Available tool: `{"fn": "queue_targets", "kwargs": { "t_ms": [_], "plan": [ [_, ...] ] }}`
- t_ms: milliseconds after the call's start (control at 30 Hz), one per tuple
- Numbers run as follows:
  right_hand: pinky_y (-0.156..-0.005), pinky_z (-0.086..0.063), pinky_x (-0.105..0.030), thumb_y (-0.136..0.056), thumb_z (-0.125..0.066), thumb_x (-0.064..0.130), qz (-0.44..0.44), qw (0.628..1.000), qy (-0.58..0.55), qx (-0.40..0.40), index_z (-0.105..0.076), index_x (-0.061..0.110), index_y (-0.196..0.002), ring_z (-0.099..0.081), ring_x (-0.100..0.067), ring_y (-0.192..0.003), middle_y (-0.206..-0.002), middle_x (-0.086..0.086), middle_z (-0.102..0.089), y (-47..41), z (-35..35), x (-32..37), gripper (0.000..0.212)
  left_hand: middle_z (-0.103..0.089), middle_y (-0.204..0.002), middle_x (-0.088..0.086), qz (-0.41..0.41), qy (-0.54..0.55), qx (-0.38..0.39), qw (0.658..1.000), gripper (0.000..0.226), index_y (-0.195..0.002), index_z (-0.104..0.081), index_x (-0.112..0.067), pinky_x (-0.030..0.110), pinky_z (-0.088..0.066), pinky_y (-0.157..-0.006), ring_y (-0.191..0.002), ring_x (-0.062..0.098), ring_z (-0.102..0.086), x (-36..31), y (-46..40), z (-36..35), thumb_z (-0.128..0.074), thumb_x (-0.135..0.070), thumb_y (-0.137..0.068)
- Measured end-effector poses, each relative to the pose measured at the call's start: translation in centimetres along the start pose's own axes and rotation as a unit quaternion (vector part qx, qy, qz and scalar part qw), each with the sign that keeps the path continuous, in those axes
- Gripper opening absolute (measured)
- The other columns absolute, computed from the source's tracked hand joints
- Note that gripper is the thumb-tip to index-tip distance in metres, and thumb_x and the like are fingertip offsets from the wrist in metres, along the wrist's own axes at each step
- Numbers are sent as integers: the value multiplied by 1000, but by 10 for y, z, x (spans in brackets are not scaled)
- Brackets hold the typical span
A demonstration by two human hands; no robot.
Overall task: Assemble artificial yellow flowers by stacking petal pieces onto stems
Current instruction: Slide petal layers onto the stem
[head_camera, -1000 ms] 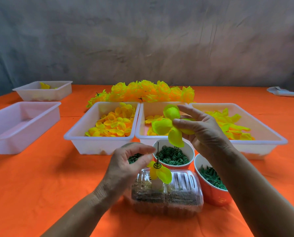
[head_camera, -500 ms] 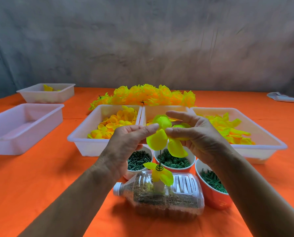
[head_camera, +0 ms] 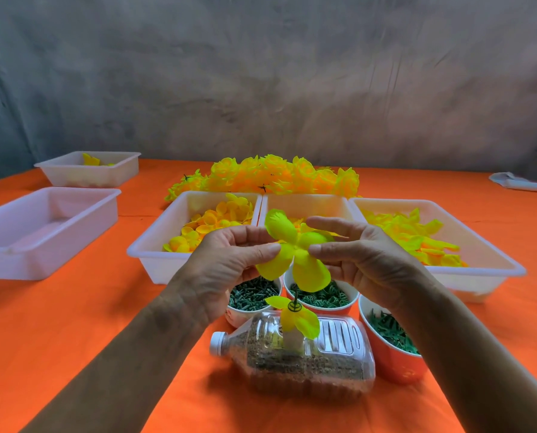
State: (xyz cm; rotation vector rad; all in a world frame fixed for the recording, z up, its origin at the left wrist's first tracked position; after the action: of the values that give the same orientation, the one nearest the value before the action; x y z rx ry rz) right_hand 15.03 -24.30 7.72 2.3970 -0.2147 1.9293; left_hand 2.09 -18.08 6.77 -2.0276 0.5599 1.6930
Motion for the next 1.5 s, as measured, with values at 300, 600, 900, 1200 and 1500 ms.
{"fn": "queue_targets", "kwargs": {
  "t_ms": [300, 600, 900, 1200, 1500],
  "plan": [
    [-58, -59, -27, -53, -70, 1, -19, 999, 22, -16, -63, 9, -106, -71, -21, -66, -86, -15, -74, -1, -3, 2, 54, -72, -75, 2, 34, 2, 23, 999, 34, -82, -67, -13, 23, -52, -56, -64, 14, -67, 3, 1, -5, -74, -27, -52],
    [-61, -58, -31, -56, -69, 4, -29, 998, 58, -25, -63, 11, -109, -69, -21, -66, -93, -18, -72, 7, -3, 2, 53, -70, -66, 1, 83, -15, 20, 996, 31, -85, -66, -9, 22, -50, -53, -55, 11, -65, 12, -1, -13, -73, -20, -58],
    [-59, -57, -32, -49, -73, 8, -57, 995, 76, -25, -66, 12, -99, -69, -21, -62, -83, -14, -72, 6, -6, -10, 50, -67, -60, 0, 111, -13, 10, 994, 5, -77, -64, -11, 24, -50, -55, -51, 9, -62, 25, 1, -14, -68, -9, -76],
    [-59, -58, -35, -52, -72, 8, -86, 995, 58, -11, -67, 13, -97, -70, -23, -61, -83, -15, -73, 3, -6, -23, 45, -66, -58, -3, 125, -12, 11, 992, 4, -77, -62, -13, 26, -43, -58, -47, 9, -59, 31, 2, -17, -66, -10, -79],
    [-53, -58, -33, -56, -67, 5, -85, 996, 29, 7, -66, 11, -96, -70, -24, -61, -83, -16, -73, 3, -10, -24, 41, -63, -57, -3, 113, -6, 8, 994, 6, -76, -64, -12, 25, -41, -58, -47, 10, -56, 29, 4, -17, -64, -8, -80]
  ]
}}
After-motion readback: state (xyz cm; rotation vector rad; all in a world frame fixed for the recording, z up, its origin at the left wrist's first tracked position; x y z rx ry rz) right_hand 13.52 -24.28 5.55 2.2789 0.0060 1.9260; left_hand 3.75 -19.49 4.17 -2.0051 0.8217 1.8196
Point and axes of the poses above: each hand's wrist, its own y-axis away from the middle knuckle, its own z-axis out of the back of the hand, x = y × z, the point moved 10 cm from there along -y, towards the middle knuckle
